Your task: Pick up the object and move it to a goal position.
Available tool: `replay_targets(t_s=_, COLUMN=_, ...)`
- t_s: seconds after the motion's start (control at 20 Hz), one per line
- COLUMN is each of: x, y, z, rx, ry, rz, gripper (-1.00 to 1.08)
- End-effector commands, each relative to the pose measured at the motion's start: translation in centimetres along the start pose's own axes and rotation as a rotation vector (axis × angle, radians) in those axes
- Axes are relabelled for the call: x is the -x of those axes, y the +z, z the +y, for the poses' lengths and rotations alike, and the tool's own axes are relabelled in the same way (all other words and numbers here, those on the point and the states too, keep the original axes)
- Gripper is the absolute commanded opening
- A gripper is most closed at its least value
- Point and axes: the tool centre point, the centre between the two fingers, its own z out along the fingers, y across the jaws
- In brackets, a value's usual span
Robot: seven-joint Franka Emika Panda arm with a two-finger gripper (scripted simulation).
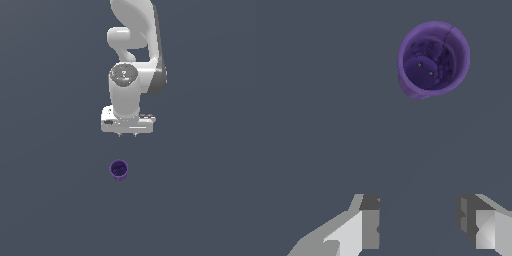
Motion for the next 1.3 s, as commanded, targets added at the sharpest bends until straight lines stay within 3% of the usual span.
replay_targets(t_s=0.0, x=-0.1, y=0.0, z=0.0, rx=-0.001, ry=0.004, rz=0.0, gripper=0.28)
replay_targets(t_s=0.55, x=-2.2, y=0.8, z=1.3, rx=-0.049, ry=0.183, rz=-0.013, gripper=0.28)
replay_targets(t_s=1.25, x=-7.8, y=3.6, z=5.2, rx=-0.191, ry=0.683, rz=-0.07, gripper=0.28)
